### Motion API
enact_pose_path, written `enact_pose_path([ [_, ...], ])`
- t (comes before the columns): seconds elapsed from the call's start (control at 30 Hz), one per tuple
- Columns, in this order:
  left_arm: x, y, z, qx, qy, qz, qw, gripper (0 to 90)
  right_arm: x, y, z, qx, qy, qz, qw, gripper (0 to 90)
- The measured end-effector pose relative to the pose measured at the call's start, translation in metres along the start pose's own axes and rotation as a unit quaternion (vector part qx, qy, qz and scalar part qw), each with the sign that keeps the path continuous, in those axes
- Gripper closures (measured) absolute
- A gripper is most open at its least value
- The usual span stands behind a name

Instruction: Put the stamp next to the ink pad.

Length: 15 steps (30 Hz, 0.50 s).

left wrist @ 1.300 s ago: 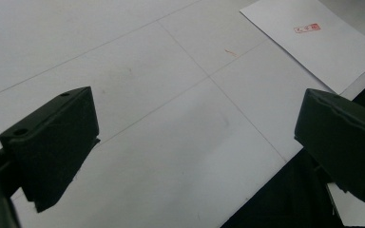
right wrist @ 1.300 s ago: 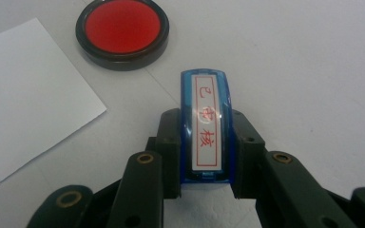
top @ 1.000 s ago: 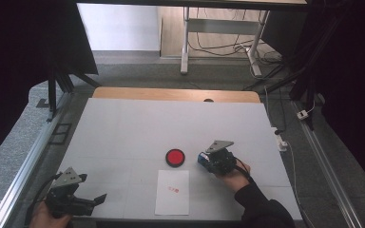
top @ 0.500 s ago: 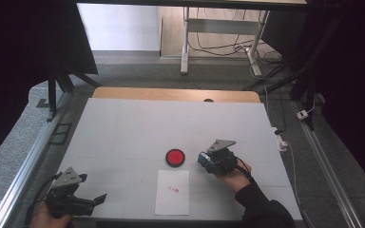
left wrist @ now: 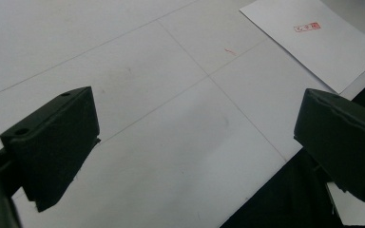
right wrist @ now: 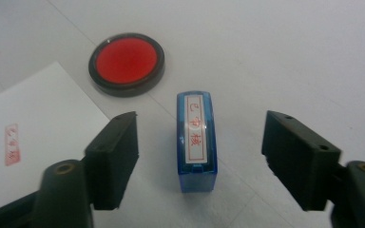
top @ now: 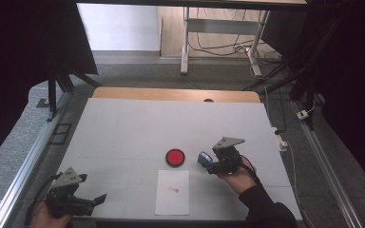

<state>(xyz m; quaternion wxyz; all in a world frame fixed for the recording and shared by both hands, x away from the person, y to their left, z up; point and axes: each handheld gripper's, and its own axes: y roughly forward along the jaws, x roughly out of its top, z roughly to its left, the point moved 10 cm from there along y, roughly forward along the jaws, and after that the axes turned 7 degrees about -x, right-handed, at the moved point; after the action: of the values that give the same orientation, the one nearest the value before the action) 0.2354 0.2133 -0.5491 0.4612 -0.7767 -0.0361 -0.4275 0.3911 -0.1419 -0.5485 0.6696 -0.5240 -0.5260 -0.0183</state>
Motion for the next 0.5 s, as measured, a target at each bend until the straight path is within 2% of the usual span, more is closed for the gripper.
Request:
enact_pose_path([
  [0.13, 0.000, 0.000, 0.000, 0.000, 0.000, 0.000, 1.0000, 1.2, 0.003, -0.006, -0.001, -0.006, 0.012, -0.007, 0.9999, 20.1],
  [0.2, 0.000, 0.000, 0.000, 0.000, 0.000, -0.001, 1.0000, 1.2, 0.003, -0.009, 0.000, -0.001, 0.019, -0.009, 0.9998, 18.8],
  [0.5, 0.000, 0.000, 0.000, 0.000, 0.001, -0.001, 1.0000, 1.2, 0.002, -0.020, 0.008, 0.010, 0.022, -0.003, 0.9997, 12.5],
])
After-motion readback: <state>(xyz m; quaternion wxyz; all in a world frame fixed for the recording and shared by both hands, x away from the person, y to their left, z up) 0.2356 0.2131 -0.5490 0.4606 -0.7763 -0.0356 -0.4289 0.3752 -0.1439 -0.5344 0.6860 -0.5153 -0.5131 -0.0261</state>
